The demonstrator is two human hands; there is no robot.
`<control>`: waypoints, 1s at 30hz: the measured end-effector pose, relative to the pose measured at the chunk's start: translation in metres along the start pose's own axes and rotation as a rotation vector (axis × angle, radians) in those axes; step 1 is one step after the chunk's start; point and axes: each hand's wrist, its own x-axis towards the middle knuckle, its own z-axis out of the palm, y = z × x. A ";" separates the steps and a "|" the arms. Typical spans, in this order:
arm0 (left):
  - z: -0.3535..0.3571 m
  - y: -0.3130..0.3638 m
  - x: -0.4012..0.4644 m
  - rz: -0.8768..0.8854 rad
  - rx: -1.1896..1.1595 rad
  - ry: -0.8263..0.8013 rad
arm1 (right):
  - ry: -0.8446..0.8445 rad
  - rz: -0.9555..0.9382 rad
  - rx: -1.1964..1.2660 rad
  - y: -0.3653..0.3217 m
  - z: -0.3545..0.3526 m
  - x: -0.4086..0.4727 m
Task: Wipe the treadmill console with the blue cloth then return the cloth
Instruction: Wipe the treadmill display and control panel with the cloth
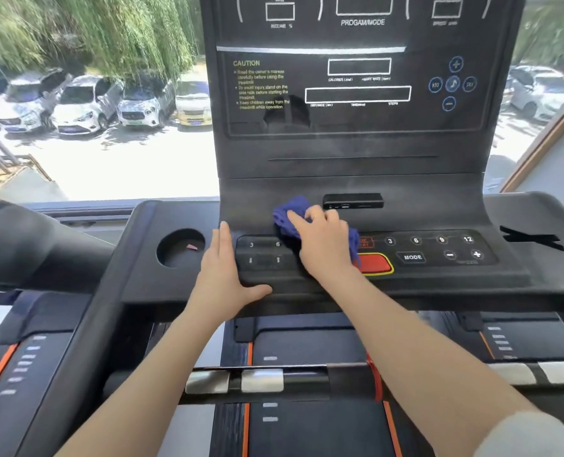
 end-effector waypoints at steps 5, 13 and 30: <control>-0.004 0.009 0.019 -0.036 0.021 -0.027 | -0.055 -0.205 0.067 -0.022 0.011 0.005; -0.017 0.023 0.074 0.035 0.123 0.000 | 0.103 -0.458 -0.130 -0.009 0.004 0.067; -0.013 0.025 0.123 0.144 0.312 0.267 | 0.358 -0.304 0.197 0.028 0.013 0.073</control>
